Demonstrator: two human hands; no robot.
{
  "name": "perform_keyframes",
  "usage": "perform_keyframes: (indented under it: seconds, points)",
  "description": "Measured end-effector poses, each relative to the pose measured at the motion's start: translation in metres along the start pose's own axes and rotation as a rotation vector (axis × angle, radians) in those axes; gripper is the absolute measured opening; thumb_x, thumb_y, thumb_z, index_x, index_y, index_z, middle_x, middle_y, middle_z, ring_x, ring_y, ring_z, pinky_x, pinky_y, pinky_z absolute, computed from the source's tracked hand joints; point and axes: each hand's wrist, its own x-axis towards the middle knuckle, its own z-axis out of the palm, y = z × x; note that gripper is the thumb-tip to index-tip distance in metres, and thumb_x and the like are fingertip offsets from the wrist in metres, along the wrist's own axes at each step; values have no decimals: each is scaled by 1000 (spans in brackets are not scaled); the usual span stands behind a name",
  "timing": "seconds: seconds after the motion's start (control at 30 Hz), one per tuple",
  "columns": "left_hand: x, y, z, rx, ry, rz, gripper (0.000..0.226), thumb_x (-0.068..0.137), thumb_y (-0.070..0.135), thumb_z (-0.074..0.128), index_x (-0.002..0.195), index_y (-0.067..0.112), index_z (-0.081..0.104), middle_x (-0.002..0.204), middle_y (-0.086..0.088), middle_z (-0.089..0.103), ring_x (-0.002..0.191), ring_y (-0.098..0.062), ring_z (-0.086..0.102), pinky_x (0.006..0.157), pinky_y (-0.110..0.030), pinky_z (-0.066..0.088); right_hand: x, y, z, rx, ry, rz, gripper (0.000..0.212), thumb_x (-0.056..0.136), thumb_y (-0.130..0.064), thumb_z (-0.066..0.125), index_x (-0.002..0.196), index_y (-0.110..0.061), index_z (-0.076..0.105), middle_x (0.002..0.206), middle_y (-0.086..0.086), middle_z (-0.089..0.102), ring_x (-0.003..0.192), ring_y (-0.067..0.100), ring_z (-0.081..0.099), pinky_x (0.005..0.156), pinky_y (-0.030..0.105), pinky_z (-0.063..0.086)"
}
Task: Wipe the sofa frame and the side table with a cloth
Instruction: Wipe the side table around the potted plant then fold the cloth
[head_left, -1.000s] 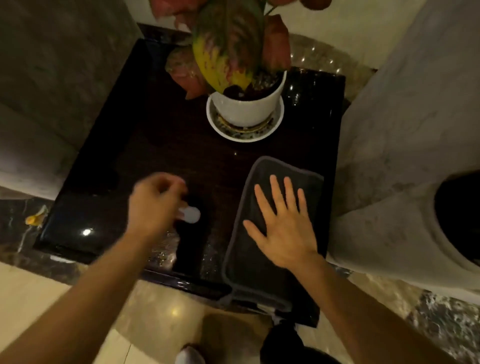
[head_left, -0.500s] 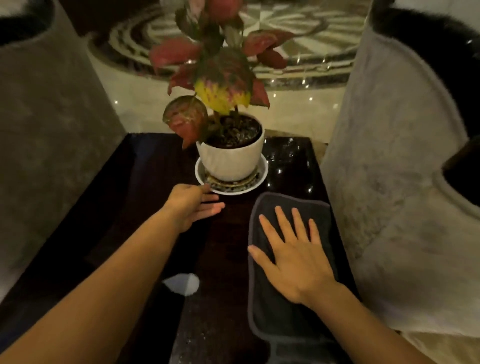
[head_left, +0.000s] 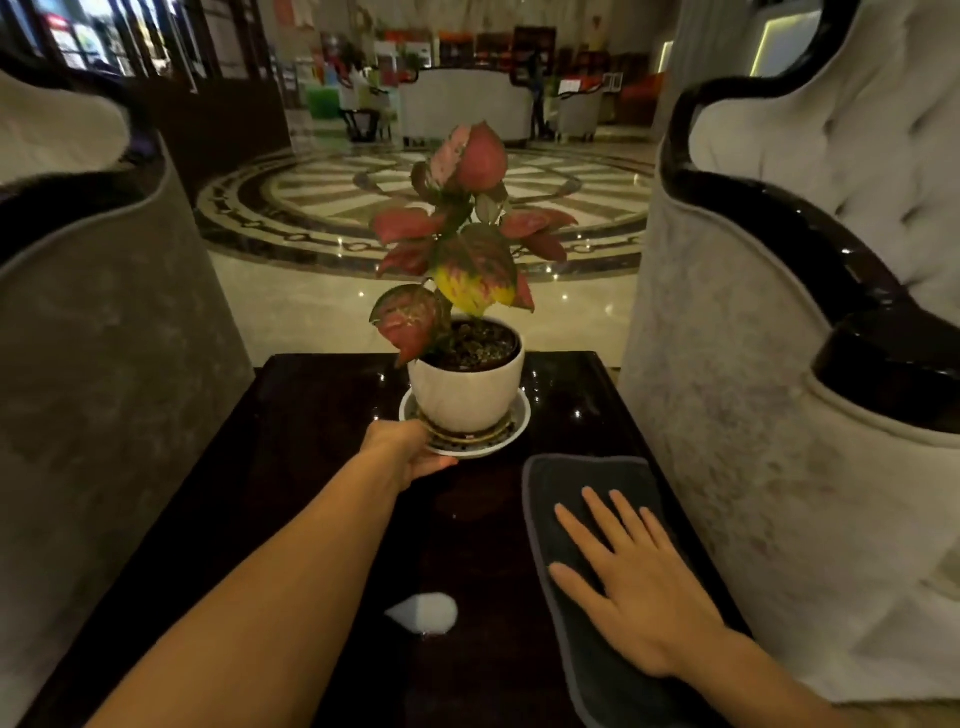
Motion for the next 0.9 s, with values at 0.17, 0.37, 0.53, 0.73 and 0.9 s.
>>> perform_keyframes:
  seconds: [0.17,0.37,0.53,0.73,0.9]
  points:
    - [-2,-2,-50,-7,-22,-54,37,95,-7,47,131,-6,50,124,-25,60,108,-38,63,29,-29,48,40,16,-15,-32,2,93,77,82,-81,-3,153,-50,-7,167,-7,-13,153,20,-15,124,45,-6]
    - [5,-9,-120,-113,44,-116,35,97,-7,41,130,-4,53,129,-17,57,125,-34,53,73,-31,58,86,-9,-12,-20,31,206,73,93,-74,7,157,-41,-2,168,2,-8,153,31,-10,123,50,-6]
    - [-1,-8,-153,-169,117,-124,39,100,-5,36,136,0,48,140,-18,51,129,-32,50,106,-35,42,34,-38,21,-12,29,-316,60,92,-76,-1,148,-58,-11,164,-13,-11,151,16,-17,117,35,-16]
    - [-22,-17,-151,-295,164,-111,43,100,-8,29,141,-2,41,139,-14,49,132,-33,47,81,-27,55,82,28,-28,-43,8,205,61,103,-56,15,158,-34,-1,169,3,-4,154,30,-4,124,48,0]
    - [-20,-15,-156,-293,198,-122,46,100,-8,28,145,-2,36,148,-19,41,130,-37,47,90,-28,51,60,-49,16,-23,101,-110,63,99,-60,7,158,-37,0,168,1,-3,154,27,-6,123,43,-8]
